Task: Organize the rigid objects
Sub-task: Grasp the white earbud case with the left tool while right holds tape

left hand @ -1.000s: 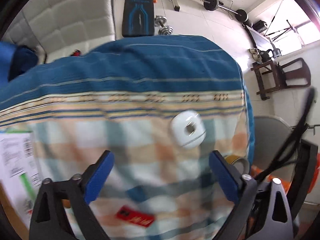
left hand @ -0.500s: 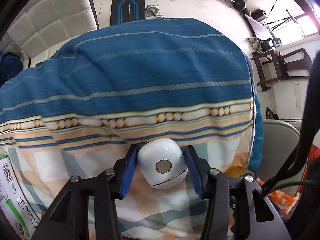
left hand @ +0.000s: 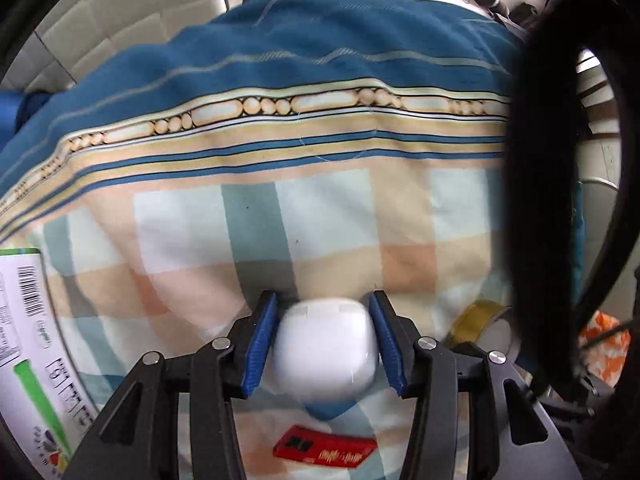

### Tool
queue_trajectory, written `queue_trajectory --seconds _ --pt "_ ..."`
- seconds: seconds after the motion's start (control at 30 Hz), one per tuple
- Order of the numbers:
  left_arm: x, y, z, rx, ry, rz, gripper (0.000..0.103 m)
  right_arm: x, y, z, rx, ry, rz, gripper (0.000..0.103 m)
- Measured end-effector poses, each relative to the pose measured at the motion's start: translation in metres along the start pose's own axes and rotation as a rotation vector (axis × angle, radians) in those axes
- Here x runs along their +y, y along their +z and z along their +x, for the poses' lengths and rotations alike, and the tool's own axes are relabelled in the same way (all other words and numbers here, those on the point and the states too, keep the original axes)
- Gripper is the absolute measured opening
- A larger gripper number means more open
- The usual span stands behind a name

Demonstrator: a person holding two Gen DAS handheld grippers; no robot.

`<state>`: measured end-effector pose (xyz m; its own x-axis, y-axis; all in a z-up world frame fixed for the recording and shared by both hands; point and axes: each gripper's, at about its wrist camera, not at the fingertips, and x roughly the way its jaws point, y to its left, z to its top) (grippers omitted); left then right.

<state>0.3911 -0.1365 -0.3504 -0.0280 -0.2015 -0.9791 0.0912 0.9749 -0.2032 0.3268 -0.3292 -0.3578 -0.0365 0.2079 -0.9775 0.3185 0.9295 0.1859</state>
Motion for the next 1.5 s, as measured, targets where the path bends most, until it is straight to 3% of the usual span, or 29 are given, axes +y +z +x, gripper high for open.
queue_trajectory --seconds 0.13,0.3,0.6,0.9,1.03,1.13,1.2,1.37,1.5 --pt "-0.004 0.004 -0.003 0.0 0.023 0.032 0.045 0.007 0.005 0.0 -0.006 -0.004 0.005 0.071" --pt "-0.008 -0.012 -0.008 0.046 -0.004 0.056 0.045 0.008 0.013 -0.006 0.01 -0.002 -0.008 0.071" --pt "-0.012 -0.039 -0.009 -0.013 0.051 0.114 0.043 0.021 0.015 0.008 0.033 -0.014 -0.023 0.07" --pt "0.005 -0.058 -0.084 -0.116 -0.01 0.077 0.041 0.045 0.002 -0.011 0.017 0.004 -0.065 0.07" --pt "0.025 -0.07 -0.115 -0.144 -0.025 0.068 0.02 0.067 -0.01 -0.035 -0.011 0.034 -0.106 0.07" --pt "0.033 -0.068 -0.109 -0.141 -0.05 0.062 0.018 0.085 -0.017 -0.046 -0.029 0.034 -0.131 0.07" --pt "0.039 -0.067 -0.095 -0.118 -0.069 0.036 0.019 0.097 -0.023 -0.048 -0.035 0.017 -0.149 0.07" --pt "0.059 -0.067 -0.061 0.01 -0.1 -0.03 0.062 0.09 -0.027 -0.039 -0.027 -0.004 -0.133 0.07" --pt "0.056 -0.075 -0.04 0.049 0.035 0.016 0.063 0.083 -0.031 -0.023 0.0 -0.003 -0.101 0.07"
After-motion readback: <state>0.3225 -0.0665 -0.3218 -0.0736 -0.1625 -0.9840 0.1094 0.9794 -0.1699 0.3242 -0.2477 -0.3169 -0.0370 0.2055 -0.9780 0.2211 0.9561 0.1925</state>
